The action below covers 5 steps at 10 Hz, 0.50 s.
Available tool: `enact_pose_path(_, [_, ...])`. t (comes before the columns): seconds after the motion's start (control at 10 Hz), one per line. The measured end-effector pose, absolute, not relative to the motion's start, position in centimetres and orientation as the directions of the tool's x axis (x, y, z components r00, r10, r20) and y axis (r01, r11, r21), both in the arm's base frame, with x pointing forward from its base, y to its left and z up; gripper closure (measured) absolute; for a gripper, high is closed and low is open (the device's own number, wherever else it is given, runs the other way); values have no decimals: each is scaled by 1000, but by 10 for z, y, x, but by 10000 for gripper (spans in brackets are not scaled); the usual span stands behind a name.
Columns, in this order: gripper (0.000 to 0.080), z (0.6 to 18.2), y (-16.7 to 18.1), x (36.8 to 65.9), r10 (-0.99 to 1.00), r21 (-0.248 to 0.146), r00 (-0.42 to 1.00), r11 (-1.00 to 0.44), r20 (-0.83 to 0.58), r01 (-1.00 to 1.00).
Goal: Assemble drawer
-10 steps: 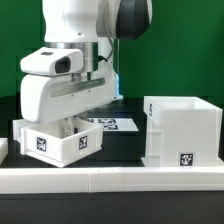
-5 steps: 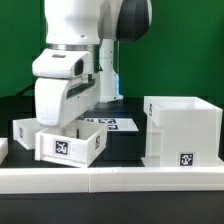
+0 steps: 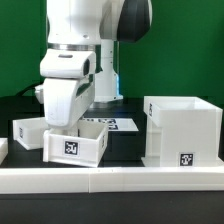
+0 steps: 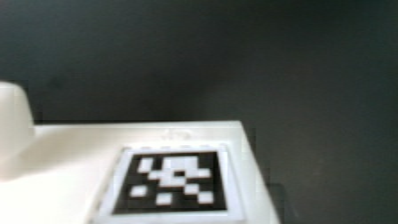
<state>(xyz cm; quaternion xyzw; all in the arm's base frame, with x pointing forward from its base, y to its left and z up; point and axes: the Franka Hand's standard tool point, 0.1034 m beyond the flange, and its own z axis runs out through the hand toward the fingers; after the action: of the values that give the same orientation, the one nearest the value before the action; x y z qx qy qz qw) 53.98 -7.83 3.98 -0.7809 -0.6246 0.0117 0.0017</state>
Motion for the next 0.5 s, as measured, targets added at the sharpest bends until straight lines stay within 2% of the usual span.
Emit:
enact_pose_path(0.3, [758,37,-77,536,992,-18,123,-124,-25,992])
enact_pose_path(0.5, [758,36,-76,536,993,-21,117,-118,-28,993])
